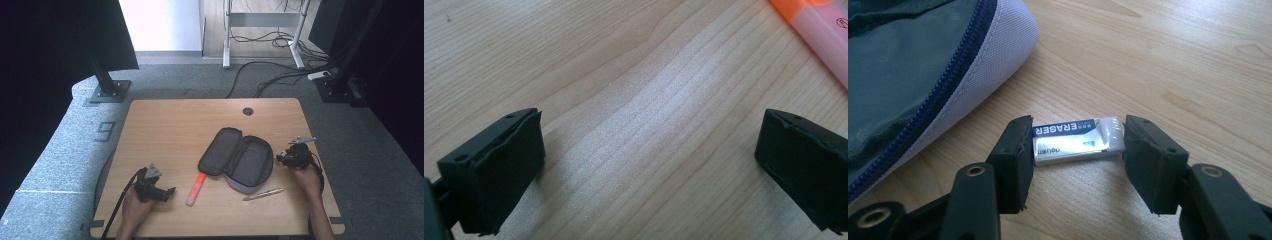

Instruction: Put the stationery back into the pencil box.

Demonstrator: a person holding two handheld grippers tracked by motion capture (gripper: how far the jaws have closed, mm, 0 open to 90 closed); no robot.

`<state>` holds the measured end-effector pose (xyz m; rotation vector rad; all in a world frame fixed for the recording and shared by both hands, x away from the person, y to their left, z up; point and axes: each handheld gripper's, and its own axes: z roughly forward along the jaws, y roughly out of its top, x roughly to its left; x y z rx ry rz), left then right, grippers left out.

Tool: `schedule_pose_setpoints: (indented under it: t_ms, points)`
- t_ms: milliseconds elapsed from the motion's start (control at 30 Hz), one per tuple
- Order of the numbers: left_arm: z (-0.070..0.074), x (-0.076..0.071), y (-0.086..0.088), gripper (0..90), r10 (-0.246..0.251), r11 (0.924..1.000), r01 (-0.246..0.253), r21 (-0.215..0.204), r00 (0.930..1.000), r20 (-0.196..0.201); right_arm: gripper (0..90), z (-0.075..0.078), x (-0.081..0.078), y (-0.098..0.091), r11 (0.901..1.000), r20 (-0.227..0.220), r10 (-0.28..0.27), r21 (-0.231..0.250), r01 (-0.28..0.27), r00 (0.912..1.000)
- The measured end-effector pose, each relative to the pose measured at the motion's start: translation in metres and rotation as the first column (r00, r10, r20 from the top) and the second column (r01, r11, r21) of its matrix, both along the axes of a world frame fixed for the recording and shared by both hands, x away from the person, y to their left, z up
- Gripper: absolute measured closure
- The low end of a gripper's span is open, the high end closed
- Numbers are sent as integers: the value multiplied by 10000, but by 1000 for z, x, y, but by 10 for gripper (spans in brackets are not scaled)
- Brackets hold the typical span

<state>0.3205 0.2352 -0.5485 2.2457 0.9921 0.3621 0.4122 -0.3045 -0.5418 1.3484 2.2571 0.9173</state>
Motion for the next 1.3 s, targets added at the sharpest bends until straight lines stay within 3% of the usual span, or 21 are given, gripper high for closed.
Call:
schedule_pose_setpoints:
  t_ms: [233,833,1300]
  points:
    - [0,0,0,0,-2,10000,2,0,10000,-1,468,3,-2,-5,9992,-97,-240,305,243,9997]
    - [0,0,0,0,-1,10000,1,0,10000,-1,468,35,-18,-16,9971,590,-452,634,415,9972]
    - [0,0,0,0,3,10000,-3,-3,10000,-1,468,60,-32,-12,9956,1078,-348,903,250,9936]
